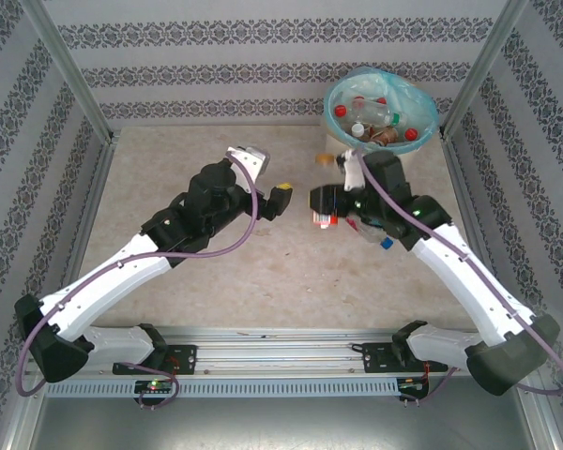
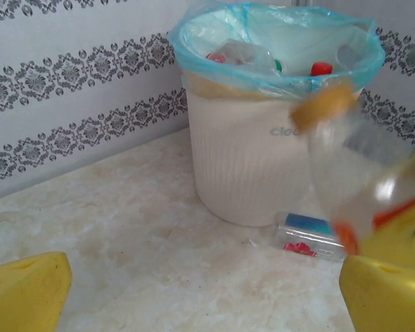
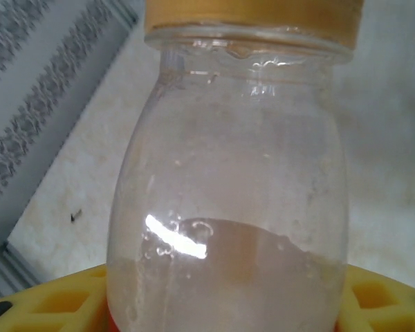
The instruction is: Put the plastic bottles in the bin
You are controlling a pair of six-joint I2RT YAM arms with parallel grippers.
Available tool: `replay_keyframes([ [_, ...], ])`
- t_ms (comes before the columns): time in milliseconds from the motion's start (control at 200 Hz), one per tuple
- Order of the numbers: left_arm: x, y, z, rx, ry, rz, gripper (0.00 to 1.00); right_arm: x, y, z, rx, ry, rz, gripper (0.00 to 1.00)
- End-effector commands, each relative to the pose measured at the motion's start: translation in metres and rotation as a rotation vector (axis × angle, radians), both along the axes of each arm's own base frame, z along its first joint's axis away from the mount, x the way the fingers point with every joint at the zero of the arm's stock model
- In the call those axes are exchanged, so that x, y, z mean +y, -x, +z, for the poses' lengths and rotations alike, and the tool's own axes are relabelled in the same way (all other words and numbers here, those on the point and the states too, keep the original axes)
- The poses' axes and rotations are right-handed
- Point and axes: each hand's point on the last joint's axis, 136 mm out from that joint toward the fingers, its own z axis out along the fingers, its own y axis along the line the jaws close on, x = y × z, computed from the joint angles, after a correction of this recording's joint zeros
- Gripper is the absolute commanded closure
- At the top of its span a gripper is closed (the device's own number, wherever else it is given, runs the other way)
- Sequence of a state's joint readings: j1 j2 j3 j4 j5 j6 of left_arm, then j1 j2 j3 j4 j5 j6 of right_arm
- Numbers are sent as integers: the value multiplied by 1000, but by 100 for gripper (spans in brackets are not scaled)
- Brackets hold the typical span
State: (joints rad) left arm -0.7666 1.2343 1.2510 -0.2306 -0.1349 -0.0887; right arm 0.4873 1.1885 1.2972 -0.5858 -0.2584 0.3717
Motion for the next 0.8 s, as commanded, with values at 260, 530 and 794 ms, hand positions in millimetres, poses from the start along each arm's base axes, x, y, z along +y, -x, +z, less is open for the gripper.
replay_keyframes([
  [260,-36,2,34,36,138,-115,1,-72,-125,128,-525,224,-285,56],
  [530,-19,1,23,57,114,-39,1,-142,-202,93,-423,328,-479,55],
  [794,-10,2,10,78,86,-1,1,-161,-216,73,-372,414,-512,45],
])
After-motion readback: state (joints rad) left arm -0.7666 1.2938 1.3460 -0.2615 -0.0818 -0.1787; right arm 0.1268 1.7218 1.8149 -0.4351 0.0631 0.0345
